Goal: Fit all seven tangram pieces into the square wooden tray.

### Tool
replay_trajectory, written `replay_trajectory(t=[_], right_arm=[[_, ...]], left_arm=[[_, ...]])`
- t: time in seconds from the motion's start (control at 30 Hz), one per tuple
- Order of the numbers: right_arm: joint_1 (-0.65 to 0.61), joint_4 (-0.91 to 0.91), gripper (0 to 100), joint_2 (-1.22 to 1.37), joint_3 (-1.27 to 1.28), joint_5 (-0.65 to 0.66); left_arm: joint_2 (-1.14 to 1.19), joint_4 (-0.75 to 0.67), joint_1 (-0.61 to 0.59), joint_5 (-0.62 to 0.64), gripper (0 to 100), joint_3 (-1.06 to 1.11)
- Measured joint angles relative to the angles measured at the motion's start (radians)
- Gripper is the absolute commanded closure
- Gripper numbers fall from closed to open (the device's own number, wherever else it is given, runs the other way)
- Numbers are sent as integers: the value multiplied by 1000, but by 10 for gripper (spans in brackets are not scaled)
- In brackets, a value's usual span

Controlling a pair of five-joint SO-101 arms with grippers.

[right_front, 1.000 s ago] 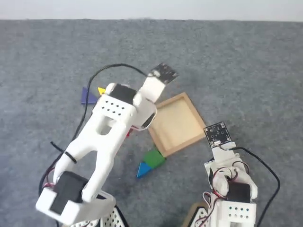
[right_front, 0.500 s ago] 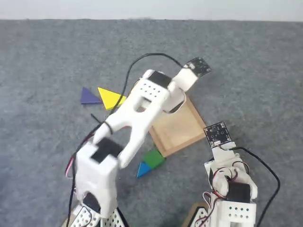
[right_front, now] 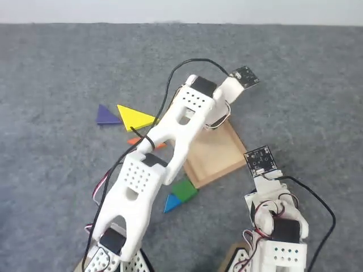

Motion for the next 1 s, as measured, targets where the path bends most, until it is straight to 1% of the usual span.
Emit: replay_trajectory(t=[0.17,0.3,0.37,0.6,0.7,0.83,1.0], right_arm=[[0,0,991,0,0,0],[0,0,991,0,0,0],[0,0,991,0,0,0],[0,0,991,0,0,0],[0,0,991,0,0,0],[0,0,991,0,0,0],[0,0,991,0,0,0]], left_arm=[[14,28,-12,-5,925,-3],[14,74,-31,-26,867,-35],[14,94,-38,-31,855,-55],[14,224,-43,-61,855,-213],[14,233,-31,-61,855,-224],[14,236,-9,-61,855,-173],[14,236,44,-46,855,-155]])
